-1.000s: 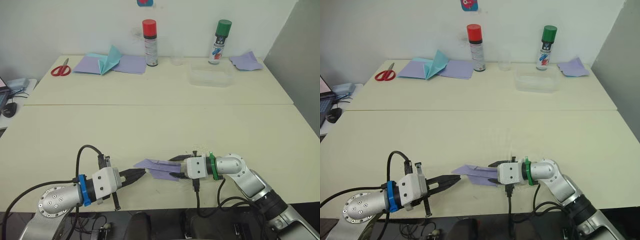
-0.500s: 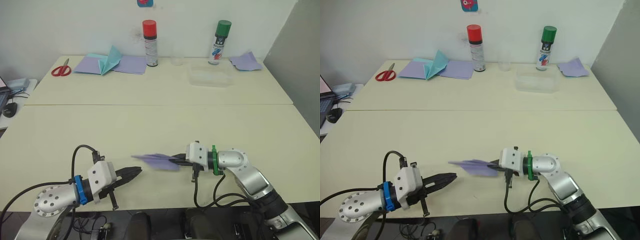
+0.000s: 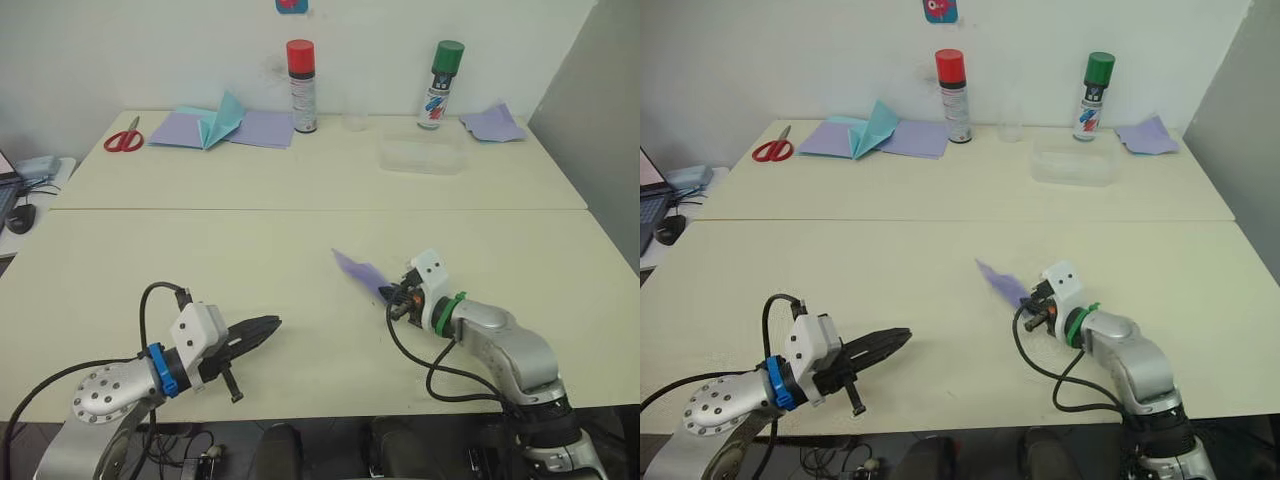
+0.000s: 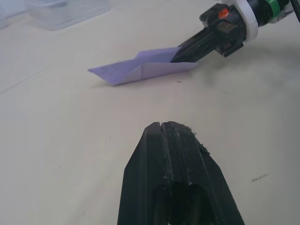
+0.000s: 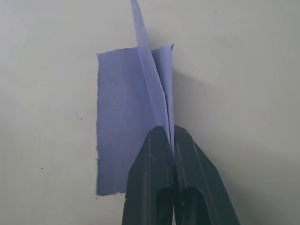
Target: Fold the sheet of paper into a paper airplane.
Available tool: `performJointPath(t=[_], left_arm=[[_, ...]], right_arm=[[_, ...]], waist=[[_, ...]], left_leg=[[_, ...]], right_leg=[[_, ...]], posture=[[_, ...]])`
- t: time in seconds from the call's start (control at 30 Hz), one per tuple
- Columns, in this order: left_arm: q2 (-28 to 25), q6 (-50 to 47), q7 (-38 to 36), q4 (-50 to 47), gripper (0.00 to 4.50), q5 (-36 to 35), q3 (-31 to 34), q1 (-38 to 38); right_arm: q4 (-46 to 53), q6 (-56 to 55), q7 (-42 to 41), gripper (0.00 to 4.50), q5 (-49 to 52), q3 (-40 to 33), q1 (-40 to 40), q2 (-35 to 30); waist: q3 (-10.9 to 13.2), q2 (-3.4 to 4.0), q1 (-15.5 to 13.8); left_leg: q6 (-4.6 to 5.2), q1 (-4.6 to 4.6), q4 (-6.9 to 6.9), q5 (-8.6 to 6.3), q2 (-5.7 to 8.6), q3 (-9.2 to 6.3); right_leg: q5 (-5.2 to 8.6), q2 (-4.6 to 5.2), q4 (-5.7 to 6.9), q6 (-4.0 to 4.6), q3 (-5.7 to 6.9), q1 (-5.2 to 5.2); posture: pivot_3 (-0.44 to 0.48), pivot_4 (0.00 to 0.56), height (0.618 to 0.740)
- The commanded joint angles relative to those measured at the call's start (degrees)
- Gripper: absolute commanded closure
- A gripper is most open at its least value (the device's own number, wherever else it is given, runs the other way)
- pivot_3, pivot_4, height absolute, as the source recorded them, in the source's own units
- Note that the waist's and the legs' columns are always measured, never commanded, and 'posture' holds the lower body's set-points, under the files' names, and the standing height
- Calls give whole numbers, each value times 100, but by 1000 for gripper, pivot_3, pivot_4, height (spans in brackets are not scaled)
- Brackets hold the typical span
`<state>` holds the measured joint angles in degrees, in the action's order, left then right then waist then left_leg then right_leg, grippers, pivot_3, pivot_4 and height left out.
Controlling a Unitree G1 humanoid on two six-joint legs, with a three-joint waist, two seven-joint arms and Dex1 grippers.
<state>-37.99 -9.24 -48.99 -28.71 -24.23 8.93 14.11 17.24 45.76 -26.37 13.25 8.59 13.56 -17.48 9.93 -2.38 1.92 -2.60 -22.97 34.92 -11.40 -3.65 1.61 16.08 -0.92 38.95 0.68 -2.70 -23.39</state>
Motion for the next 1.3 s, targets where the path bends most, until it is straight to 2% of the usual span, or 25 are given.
performJointPath(t=[0.03, 0.1, 0.37, 0.5, 0.7, 0.8, 1.0, 1.3], left_arm=[[46, 112, 27, -48, 4500, 45, -53, -110], [54, 130, 14, -13, 4500, 68, -75, -150], [88, 210, 5, 101, 4500, 135, -166, -241], [125, 194, 45, 102, 4500, 169, -223, -303], [135, 91, 97, 69, 4500, 163, -242, -418], [120, 29, 133, 4, 4500, 149, -260, -428], [120, -33, 134, -143, 4500, 140, -260, -274], [119, -65, 166, -221, 4500, 153, -232, -165]], right_arm=[[40, -371, 126, 4066, -167, 63, -125, 5], [78, -510, 92, 3558, -188, 49, -161, -53], [613, -1150, -69, 583, -442, 67, -166, -559], [721, -1415, 26, 583, -606, 186, -9, -515], [350, -1559, 78, 583, -775, 461, 45, -294], [48, -1705, 100, 1144, -889, 471, 133, -237], [-246, -1801, -8, 3293, -881, 466, 261, -180], [-474, -1629, -301, 3293, -836, 520, 435, -203]], waist=[[0, 0, 1], [0, 0, 0], [0, 0, -3], [0, 0, 0], [-1, -1, -2], [0, -1, -3], [-1, -1, -3], [-1, -1, -3]], left_leg=[[0, 1, 0, 0, 0, 0], [0, 0, 0, 0, -1, 0], [0, -2, 0, 0, 1, 4], [0, -2, 0, 0, 0, 2], [0, -1, 0, 0, 0, 0], [0, -2, 0, 0, 0, 5], [0, -2, 0, 0, 0, 6], [0, -2, 0, 0, 1, 3]], right_leg=[[0, 0, 0, 0, 0, 0], [-1, 0, 0, -1, -1, 0], [-1, 1, 0, -1, -1, -1], [0, 0, -1, -1, 0, -1], [0, -3, 0, -1, 1, 0], [-1, 0, 0, -2, 0, 0], [-2, 1, 0, -3, -1, -1], [-2, -1, 1, -3, -1, 0]], posture=[[0, 150, 740], [0, 150, 740], [0, 150, 740], [0, 150, 740], [0, 150, 740], [0, 150, 740], [0, 150, 740], [0, 150, 740]])
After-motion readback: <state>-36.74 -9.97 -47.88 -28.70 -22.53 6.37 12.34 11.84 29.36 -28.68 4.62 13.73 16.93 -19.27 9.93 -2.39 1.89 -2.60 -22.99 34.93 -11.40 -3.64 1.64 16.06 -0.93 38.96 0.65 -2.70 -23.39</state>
